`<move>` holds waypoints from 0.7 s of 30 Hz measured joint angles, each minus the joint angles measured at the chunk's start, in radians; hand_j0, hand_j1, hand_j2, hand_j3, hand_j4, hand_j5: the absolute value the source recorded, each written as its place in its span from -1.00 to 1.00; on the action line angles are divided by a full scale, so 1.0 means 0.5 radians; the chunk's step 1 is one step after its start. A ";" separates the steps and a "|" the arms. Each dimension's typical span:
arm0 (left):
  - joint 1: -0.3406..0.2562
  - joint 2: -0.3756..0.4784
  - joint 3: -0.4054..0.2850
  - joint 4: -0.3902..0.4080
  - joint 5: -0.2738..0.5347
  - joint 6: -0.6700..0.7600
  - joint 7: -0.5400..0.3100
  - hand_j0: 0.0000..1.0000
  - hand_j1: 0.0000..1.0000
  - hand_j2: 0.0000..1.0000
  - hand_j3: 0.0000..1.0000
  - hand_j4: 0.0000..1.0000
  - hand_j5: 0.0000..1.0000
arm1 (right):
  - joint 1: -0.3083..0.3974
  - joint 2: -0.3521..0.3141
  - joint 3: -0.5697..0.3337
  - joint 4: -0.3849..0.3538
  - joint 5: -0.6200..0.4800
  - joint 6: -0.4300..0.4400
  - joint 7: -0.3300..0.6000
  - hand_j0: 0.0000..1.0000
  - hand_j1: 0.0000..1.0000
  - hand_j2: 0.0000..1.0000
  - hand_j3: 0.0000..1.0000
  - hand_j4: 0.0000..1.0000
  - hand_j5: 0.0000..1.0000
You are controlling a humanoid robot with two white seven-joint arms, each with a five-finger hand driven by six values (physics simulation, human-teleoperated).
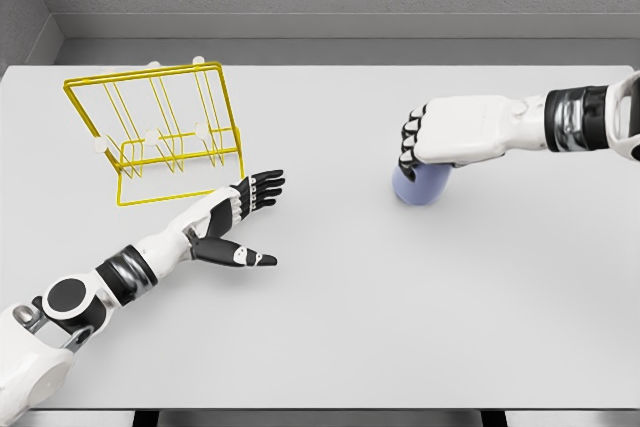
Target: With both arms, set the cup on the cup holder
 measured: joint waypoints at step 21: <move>0.000 0.003 0.014 -0.009 0.000 0.000 0.000 1.00 1.00 1.00 1.00 1.00 1.00 | 0.040 -0.001 0.013 -0.156 -0.034 0.000 0.000 0.00 0.00 0.00 0.00 0.00 0.00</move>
